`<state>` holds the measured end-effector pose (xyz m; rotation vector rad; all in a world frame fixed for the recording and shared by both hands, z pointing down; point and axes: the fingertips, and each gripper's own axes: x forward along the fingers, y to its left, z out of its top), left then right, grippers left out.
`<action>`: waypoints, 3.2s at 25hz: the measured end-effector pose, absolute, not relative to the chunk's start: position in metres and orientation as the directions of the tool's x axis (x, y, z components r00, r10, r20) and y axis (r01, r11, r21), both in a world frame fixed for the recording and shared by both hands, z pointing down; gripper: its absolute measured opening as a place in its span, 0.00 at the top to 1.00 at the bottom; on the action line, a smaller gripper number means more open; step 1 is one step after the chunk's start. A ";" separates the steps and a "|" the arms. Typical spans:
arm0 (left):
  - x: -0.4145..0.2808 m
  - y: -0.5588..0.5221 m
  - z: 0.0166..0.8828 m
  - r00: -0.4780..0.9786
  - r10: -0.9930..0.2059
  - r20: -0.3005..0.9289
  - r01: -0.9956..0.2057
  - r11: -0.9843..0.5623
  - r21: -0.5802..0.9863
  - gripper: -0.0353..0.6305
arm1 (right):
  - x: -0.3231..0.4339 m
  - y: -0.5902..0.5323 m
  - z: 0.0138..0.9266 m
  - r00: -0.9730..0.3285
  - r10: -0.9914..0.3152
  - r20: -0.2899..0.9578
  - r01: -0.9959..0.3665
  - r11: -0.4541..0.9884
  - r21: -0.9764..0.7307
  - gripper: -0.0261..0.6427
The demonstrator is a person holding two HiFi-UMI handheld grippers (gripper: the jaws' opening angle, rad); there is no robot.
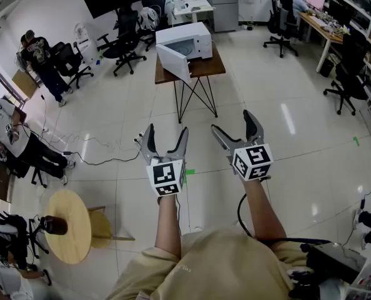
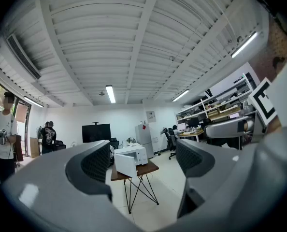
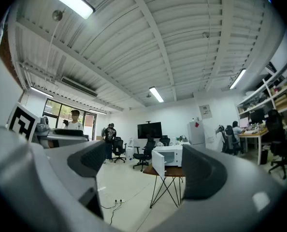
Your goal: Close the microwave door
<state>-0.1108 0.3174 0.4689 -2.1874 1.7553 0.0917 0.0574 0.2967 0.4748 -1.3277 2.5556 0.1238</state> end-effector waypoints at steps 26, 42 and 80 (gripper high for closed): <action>-0.163 0.228 0.381 0.262 -0.937 -0.230 -0.964 -0.263 -0.027 0.33 | 0.003 0.211 0.413 -0.628 -0.760 -0.170 -0.770 0.638 -0.012 0.24; -0.077 -0.011 0.509 0.199 -0.961 -0.194 -0.978 -0.183 -0.098 0.33 | 0.119 -0.036 0.506 -0.622 -0.723 -0.301 -0.743 0.666 -0.063 0.24; -0.277 -0.463 0.529 0.300 -0.950 -0.083 -0.953 -0.295 -0.065 0.33 | -0.120 -0.471 0.495 -0.627 -0.743 -0.236 -0.762 0.647 -0.013 0.30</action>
